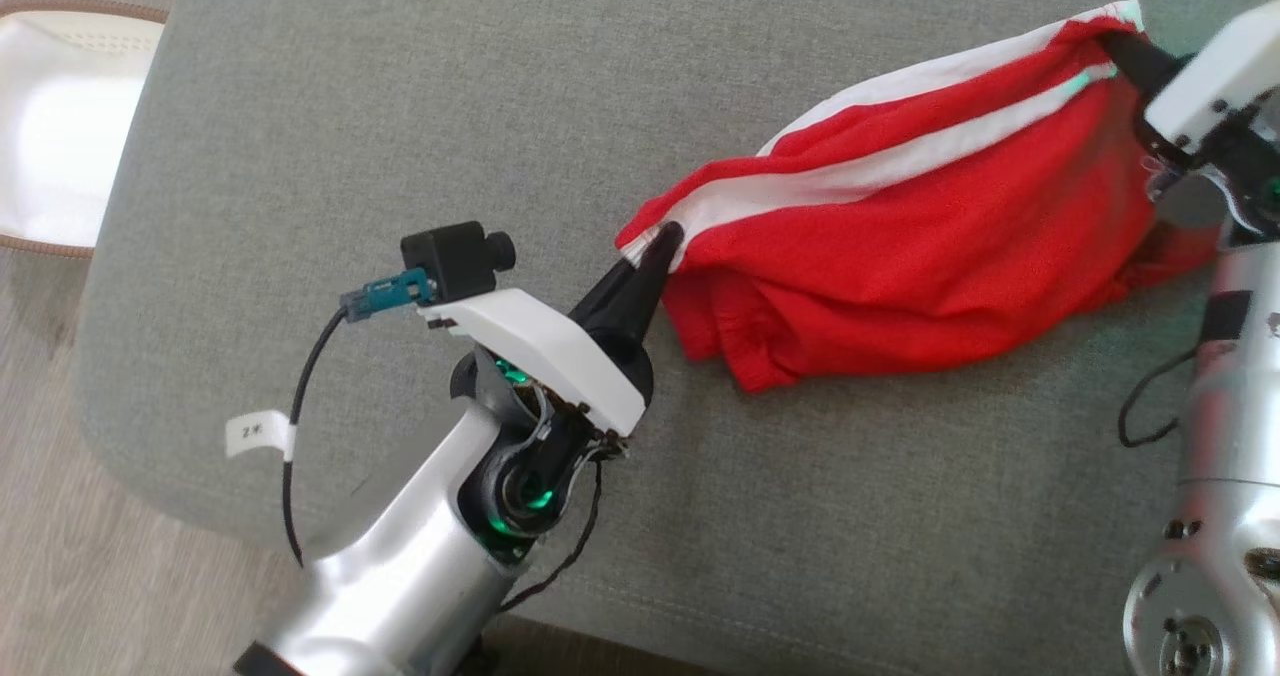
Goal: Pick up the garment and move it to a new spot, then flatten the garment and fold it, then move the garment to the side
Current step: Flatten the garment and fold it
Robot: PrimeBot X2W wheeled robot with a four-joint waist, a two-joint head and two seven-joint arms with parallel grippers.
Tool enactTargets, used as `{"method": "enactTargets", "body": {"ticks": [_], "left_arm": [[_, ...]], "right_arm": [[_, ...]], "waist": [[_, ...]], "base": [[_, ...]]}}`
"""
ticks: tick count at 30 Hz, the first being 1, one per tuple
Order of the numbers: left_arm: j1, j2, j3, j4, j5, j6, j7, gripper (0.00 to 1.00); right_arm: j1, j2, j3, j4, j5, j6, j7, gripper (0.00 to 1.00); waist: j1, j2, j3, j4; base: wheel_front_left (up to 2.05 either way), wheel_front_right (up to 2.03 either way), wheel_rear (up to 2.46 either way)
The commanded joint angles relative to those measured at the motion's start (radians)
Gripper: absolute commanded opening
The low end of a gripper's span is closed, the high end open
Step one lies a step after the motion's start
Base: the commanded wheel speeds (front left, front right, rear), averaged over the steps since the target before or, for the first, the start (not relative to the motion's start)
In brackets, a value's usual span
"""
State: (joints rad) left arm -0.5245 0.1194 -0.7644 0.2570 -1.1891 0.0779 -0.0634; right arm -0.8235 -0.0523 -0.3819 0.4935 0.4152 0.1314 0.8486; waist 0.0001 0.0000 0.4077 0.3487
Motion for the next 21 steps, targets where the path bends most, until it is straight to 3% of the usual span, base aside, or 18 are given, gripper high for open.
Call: {"method": "enactTargets", "body": {"ticks": [1,2,9,15,21], "left_arm": [[-0.043,0.012,0.029,-0.01,0.011,-0.003,-0.008,0.85],[-0.045,0.014,0.025,-0.001,0.018,-0.001,-0.009,1.0],[-0.042,0.07,0.004,0.011,0.119,0.051,-0.064,1.0],[0.022,0.157,-0.02,-0.08,0.281,0.184,-0.157,1.0],[0.083,0.164,-0.025,-0.179,0.437,0.271,-0.195,1.0]], "right_arm": [[-0.041,0.002,0.048,-0.042,-0.014,-0.001,-0.017,1.0],[-0.035,0.002,0.06,-0.043,-0.017,-0.001,-0.02,1.0],[0.022,-0.024,0.187,-0.164,-0.084,-0.001,-0.04,1.0],[0.152,-0.199,0.37,-0.311,-0.152,-0.001,-0.008,1.0],[0.22,-0.26,0.399,-0.341,-0.166,-0.001,0.009,1.0]], "waist": [[-0.0001,0.0,-0.001,-0.002],[-0.0001,0.0,-0.003,-0.005],[-0.0001,0.0,-0.021,-0.033],[-0.0001,0.0,-0.04,-0.056],[-0.0001,0.0,-0.023,-0.043]], "base": [[0.0,0.0,0.0],[0.0,0.0,0.0],[0.0,0.0,0.0],[0.0,0.0,0.0],[0.0,0.0,0.0]]}}
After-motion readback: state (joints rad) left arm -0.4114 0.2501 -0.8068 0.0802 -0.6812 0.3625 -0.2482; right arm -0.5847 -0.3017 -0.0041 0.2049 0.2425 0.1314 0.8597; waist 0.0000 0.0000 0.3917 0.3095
